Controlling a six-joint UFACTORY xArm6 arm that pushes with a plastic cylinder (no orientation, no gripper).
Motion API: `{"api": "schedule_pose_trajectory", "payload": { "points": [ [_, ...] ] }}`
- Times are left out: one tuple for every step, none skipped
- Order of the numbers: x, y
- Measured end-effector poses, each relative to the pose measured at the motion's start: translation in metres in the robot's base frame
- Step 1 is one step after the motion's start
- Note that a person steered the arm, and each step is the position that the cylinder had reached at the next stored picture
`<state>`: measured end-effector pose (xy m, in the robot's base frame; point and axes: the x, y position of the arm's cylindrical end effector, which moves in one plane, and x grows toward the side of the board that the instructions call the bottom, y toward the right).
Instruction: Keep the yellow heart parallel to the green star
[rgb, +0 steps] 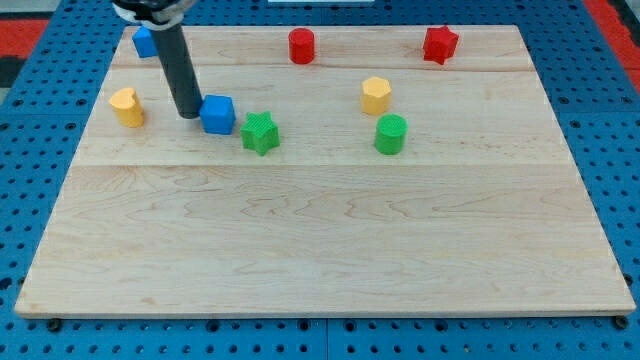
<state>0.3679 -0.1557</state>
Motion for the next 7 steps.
{"api": "schedule_pose_trajectory", "payload": {
  "points": [
    [0.010,0.011],
    [0.010,0.031],
    [0.009,0.067],
    [-0.036,0.035],
    [-0.084,-0.006],
    [-0.057,-0.092],
    [-0.018,-0.124]
  ]
}}
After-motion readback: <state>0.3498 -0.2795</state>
